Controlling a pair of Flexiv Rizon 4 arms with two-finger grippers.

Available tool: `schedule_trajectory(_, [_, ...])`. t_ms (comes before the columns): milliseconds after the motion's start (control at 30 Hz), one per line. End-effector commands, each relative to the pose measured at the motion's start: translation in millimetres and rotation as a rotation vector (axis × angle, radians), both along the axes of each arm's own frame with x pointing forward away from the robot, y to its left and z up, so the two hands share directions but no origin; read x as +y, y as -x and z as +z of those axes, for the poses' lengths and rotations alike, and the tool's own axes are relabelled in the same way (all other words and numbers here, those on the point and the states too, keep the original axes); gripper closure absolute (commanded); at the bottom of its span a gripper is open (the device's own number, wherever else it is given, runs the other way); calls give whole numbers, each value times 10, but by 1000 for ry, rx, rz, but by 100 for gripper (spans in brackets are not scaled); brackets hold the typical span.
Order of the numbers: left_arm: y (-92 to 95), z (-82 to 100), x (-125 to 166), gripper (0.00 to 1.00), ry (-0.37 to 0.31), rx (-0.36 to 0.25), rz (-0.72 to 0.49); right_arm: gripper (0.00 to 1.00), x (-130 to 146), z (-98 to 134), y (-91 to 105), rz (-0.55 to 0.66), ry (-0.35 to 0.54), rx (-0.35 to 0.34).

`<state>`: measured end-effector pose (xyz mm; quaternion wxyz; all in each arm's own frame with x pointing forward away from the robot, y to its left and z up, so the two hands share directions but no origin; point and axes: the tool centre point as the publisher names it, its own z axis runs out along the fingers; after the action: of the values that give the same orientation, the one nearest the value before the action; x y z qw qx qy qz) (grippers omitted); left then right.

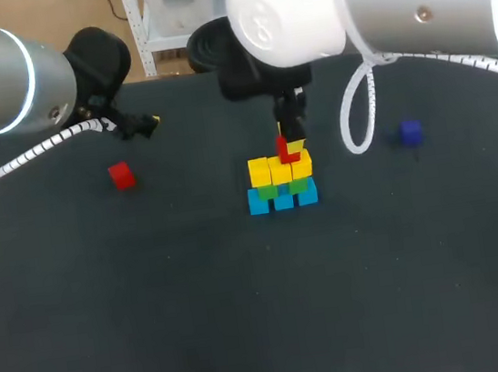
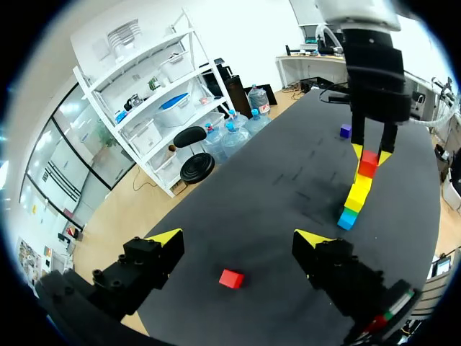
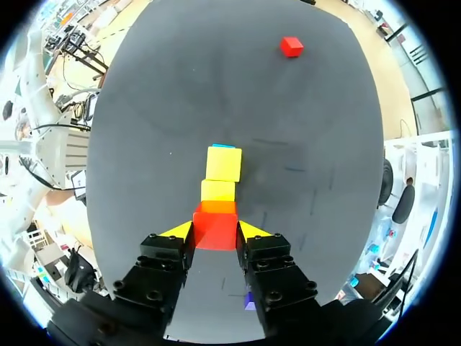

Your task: Place the blue cubes, place green cubes on the blue cubes, place the yellow cubes on the green cubes, then place the red cubes on the yellow cubes, and place purple cube on the red cubes.

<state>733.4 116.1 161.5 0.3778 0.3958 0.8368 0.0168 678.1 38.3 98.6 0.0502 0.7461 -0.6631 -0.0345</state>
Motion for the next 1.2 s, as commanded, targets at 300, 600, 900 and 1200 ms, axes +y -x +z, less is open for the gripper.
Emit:
schedule_trajectory(300, [-5,0,9,0,2,1,-3,100,-36,-29,16,-4,5,11])
schedule_trajectory(600, [-5,0,9,0,2,1,-3,100,-39,-45,18,-2,2,14])
schedule_trajectory(900, [-5,0,9,0,2,1,-3,100,-9,-65,21,8,-7,20])
schedule_trajectory(1200, [-5,0,9,0,2,1,-3,74,-9,-66,9,9,-10,19])
